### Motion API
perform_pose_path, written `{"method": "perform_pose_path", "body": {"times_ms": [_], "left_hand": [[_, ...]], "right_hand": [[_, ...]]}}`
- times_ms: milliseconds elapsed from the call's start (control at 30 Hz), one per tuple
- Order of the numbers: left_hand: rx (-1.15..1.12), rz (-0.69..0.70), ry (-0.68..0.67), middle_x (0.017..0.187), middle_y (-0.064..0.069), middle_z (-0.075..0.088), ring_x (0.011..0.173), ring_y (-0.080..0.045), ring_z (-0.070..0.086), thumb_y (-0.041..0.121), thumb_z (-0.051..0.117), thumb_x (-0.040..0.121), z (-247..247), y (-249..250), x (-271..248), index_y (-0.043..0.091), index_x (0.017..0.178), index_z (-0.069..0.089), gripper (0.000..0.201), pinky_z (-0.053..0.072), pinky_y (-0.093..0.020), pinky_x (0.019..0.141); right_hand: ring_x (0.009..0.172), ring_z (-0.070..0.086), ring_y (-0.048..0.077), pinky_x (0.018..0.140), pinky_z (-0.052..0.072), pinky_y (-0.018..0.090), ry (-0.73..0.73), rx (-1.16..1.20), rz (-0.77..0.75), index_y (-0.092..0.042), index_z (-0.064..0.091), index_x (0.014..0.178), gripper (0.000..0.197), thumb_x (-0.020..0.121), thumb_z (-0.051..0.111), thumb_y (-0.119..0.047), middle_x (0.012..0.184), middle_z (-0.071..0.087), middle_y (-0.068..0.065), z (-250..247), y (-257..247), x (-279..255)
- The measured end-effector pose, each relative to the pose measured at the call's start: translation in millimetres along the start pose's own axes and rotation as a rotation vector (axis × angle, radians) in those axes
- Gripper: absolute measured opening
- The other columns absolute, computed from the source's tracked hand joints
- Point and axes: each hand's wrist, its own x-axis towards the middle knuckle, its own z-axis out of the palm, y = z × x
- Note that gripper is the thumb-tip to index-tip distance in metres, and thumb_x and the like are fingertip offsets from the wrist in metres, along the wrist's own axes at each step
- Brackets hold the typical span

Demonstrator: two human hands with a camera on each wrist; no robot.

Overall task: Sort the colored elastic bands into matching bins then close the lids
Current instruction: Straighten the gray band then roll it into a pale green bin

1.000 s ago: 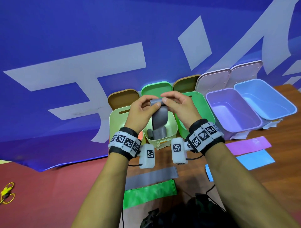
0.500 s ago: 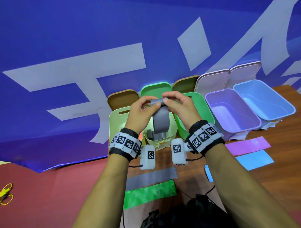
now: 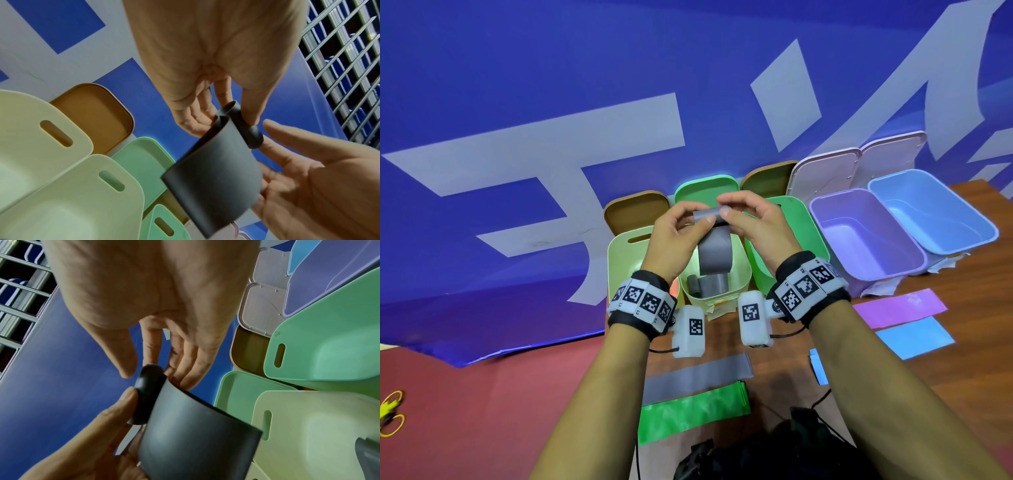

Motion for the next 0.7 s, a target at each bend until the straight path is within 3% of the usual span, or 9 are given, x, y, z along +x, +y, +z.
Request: {"method": "perform_pose_path", "body": {"times_ms": [67, 167, 300, 433, 567, 700], "left_hand": [[-0.010, 0.015, -0.003, 0.100, -0.006, 0.068, 0.094, -0.016, 0.065, 0.010, 0.070, 0.088, 0.2, 0.3, 1.2, 0.011, 0.101, 0.066, 0.014, 0.053, -0.026, 0.081], [-0.009, -0.021, 0.010, 0.096, -0.003, 0.069, 0.093, -0.014, 0.065, 0.021, 0.070, 0.086, 0.8, 0.6, 1.4, 0.013, 0.101, 0.066, 0.017, 0.053, -0.033, 0.083], [0.011, -0.074, 0.019, 0.087, -0.002, 0.069, 0.086, -0.013, 0.063, 0.027, 0.066, 0.091, 0.5, -1.4, 0.6, 0.011, 0.098, 0.067, 0.018, 0.053, -0.042, 0.084], [-0.017, -0.065, 0.028, 0.089, -0.011, 0.067, 0.083, -0.015, 0.063, 0.022, 0.069, 0.089, -0.2, -2.1, 1.9, 0.007, 0.102, 0.065, 0.020, 0.052, -0.034, 0.079], [-0.006, -0.050, 0.021, 0.094, -0.010, 0.068, 0.083, -0.012, 0.066, 0.007, 0.068, 0.090, 0.9, -2.7, 3.0, 0.006, 0.104, 0.063, 0.015, 0.055, -0.024, 0.075], [-0.020, -0.076, 0.043, 0.094, -0.012, 0.068, 0.085, -0.014, 0.063, 0.020, 0.069, 0.088, 3.8, -3.6, 2.1, 0.003, 0.105, 0.063, 0.025, 0.050, -0.028, 0.077]], "right_hand": [[0.093, 0.064, 0.014, 0.086, 0.056, 0.031, 0.001, -0.010, 0.006, -0.013, 0.070, 0.106, 0.015, 0.093, 0.064, -0.006, 0.100, 0.065, 0.010, 0.6, 1.1, 2.2], [0.090, 0.066, 0.014, 0.088, 0.055, 0.032, 0.009, -0.052, -0.023, -0.013, 0.071, 0.104, 0.016, 0.092, 0.064, -0.006, 0.098, 0.067, 0.009, 0.4, 3.6, 2.5], [0.088, 0.069, 0.009, 0.087, 0.053, 0.024, 0.006, -0.055, -0.041, -0.011, 0.070, 0.107, 0.020, 0.091, 0.064, 0.000, 0.098, 0.069, 0.005, -0.3, 2.5, 1.7], [0.090, 0.069, 0.011, 0.091, 0.054, 0.030, -0.001, -0.020, -0.019, -0.012, 0.070, 0.107, 0.022, 0.089, 0.066, 0.000, 0.100, 0.070, 0.003, 0.1, 2.6, 0.9], [0.095, 0.067, 0.016, 0.097, 0.055, 0.044, 0.010, -0.031, -0.003, -0.019, 0.072, 0.104, 0.015, 0.091, 0.065, -0.014, 0.101, 0.069, 0.007, 3.1, 7.7, 2.7], [0.093, 0.068, 0.016, 0.095, 0.056, 0.044, 0.033, -0.060, -0.022, -0.017, 0.071, 0.103, 0.014, 0.094, 0.064, -0.011, 0.103, 0.070, 0.015, 5.7, 8.8, 3.9]]}}
